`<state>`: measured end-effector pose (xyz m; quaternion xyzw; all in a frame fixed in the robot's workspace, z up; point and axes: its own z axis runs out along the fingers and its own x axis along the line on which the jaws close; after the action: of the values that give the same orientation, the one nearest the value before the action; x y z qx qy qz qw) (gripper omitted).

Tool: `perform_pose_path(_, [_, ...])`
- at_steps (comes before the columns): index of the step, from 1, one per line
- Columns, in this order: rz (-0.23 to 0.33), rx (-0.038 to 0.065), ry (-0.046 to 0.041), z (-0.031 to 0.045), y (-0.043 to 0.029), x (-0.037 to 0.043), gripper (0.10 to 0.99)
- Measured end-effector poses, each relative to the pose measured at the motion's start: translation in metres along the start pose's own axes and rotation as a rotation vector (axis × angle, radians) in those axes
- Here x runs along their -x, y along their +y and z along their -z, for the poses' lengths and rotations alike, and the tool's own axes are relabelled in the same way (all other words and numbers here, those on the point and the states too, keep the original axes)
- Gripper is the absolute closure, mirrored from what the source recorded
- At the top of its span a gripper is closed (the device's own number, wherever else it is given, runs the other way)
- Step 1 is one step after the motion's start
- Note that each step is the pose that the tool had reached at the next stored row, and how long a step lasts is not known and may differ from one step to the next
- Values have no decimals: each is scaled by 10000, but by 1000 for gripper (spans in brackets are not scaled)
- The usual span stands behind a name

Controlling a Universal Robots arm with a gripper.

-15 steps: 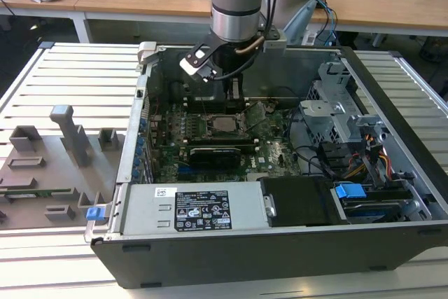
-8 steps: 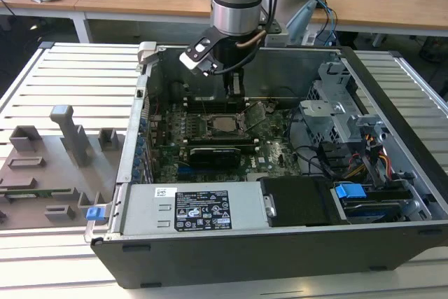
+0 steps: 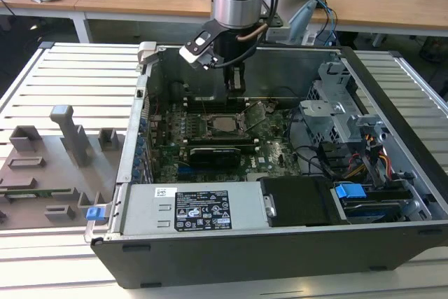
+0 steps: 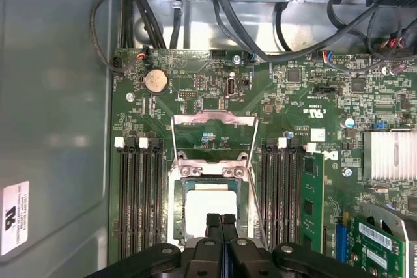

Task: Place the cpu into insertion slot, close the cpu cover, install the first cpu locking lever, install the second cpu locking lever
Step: 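Place the cpu into insertion slot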

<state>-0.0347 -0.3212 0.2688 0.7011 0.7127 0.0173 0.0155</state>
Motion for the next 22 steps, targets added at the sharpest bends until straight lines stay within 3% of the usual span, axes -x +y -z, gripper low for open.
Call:
perform_pose_path(9, [0, 0, -2, 204, 10, 0, 980])
perform_pose_path(22, [0, 0, -1, 212, 10, 0, 980])
